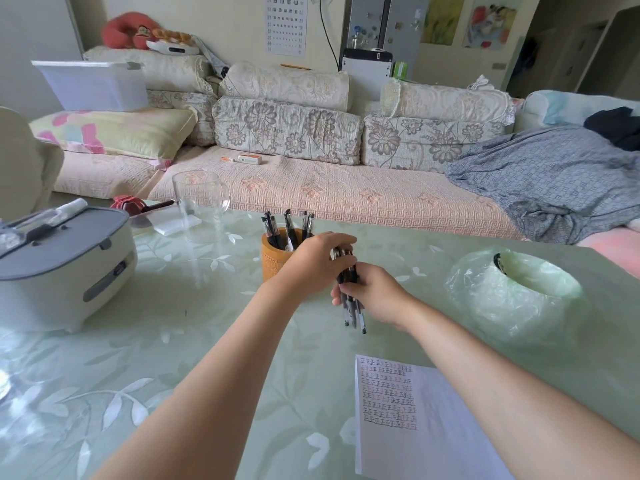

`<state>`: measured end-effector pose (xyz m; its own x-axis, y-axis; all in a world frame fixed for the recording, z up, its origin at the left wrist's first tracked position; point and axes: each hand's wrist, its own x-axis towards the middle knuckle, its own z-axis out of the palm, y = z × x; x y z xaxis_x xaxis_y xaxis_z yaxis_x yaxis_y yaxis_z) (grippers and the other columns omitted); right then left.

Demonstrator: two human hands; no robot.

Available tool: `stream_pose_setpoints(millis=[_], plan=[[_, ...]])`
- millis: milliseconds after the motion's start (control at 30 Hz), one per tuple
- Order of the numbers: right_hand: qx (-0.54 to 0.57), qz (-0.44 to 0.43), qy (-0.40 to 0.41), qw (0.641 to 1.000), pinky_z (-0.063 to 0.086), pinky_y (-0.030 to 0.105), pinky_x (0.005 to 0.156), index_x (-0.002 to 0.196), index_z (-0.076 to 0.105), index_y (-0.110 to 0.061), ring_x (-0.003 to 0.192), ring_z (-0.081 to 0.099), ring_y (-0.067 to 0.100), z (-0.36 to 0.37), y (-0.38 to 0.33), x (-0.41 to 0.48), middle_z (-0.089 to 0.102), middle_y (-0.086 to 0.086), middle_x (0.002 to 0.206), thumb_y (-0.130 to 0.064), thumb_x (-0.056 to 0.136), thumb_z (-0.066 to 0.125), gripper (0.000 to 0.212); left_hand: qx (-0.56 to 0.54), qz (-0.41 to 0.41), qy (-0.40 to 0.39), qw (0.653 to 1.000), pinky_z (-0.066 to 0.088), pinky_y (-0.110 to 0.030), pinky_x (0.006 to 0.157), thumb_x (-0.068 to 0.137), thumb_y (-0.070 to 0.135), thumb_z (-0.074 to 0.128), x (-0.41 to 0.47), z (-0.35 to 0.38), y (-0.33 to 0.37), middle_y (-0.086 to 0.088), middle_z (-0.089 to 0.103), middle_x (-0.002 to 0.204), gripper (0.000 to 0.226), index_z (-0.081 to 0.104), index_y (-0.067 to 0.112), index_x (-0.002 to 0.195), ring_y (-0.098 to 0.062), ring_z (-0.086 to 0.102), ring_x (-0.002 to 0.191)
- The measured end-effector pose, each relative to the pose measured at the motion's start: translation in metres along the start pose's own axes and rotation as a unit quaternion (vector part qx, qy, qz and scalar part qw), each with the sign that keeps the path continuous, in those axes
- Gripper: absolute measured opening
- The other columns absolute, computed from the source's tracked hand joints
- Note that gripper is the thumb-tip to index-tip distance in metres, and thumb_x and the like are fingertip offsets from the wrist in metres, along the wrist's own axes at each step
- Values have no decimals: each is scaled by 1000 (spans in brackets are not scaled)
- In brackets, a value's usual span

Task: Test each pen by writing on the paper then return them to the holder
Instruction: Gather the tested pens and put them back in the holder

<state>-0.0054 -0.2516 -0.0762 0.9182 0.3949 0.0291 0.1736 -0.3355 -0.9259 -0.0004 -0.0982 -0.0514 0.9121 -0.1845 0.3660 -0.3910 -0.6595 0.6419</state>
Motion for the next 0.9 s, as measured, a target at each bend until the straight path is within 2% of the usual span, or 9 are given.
stream_pose_setpoints(millis=[100, 167, 300, 433, 500, 567, 633, 800, 900], plan=[[10, -24, 41, 999, 45, 13, 57, 102, 54, -9, 74, 67, 17, 3, -6, 5, 69, 13, 87, 4, 98, 43, 17, 7, 16, 127, 992, 41, -19, 64, 93, 39, 58, 0, -15, 1, 18, 64, 106, 32, 61, 30, 124, 2, 53, 67], [19, -58, 104, 993, 46, 18, 62, 99, 55, -14, 76, 67, 19, 4, -14, 14, 70, 10, 85, 3, 98, 43, 21, 6, 9, 240, 971, 45, -28, 67, 95, 31, 54, 2, -29, -3, 13, 62, 102, 22, 63, 28, 115, -9, 53, 73], [42, -107, 229, 967, 56, 29, 72, 98, 58, -14, 82, 71, 14, 8, -39, 39, 72, 1, 87, -2, 98, 47, 16, 79, -43, 331, 939, 44, -36, 87, 90, 12, 51, -3, -39, -25, -1, 54, 115, 29, 59, 21, 116, -22, 48, 107], [58, -145, 292, 944, 51, 17, 67, 100, 55, -10, 78, 69, 9, 20, -72, 63, 71, 4, 91, -3, 98, 45, 12, 80, -118, 311, 940, 28, -32, 105, 92, 14, 49, -9, -36, -48, -7, 39, 136, 45, 46, 17, 136, -26, 34, 124], [27, -141, 290, 946, 52, 23, 73, 98, 54, -15, 83, 67, 14, 31, -80, 72, 71, 4, 93, -7, 98, 47, 11, 33, -135, 276, 951, 24, -30, 108, 97, 18, 46, -11, -37, -58, -6, 31, 146, 49, 36, 17, 146, -25, 29, 133], [-22, -123, 286, 950, 48, 31, 76, 98, 54, -18, 86, 63, 19, 41, -78, 80, 67, 2, 94, -14, 98, 51, 5, -9, -139, 232, 963, 27, -24, 101, 101, 22, 42, -13, -37, -64, -4, 30, 149, 51, 29, 19, 150, -21, 32, 135], [-49, -106, 290, 950, 44, 30, 74, 98, 55, -15, 85, 59, 21, 48, -75, 85, 63, 1, 91, -19, 97, 53, 4, -21, -139, 201, 969, 36, -28, 92, 102, 25, 39, -15, -37, -68, -4, 39, 146, 50, 28, 23, 151, -21, 43, 129], [-143, -77, 273, 948, 45, 34, 73, 95, 60, -6, 88, 58, 29, 59, -61, 90, 63, 10, 92, -20, 95, 56, 15, -37, -135, 197, 970, 42, -32, 88, 101, 24, 40, -14, -39, -71, -4, 49, 139, 51, 29, 28, 151, -20, 52, 120], [-234, -63, 265, 933, 45, 41, 88, 95, 62, -5, 102, 52, 35, 62, -53, 91, 60, 15, 103, -23, 93, 59, 19, -31, -134, 189, 972, 45, -35, 91, 100, 21, 44, -14, -39, -72, -6, 48, 138, 54, 28, 27, 151, -21, 52, 118]])
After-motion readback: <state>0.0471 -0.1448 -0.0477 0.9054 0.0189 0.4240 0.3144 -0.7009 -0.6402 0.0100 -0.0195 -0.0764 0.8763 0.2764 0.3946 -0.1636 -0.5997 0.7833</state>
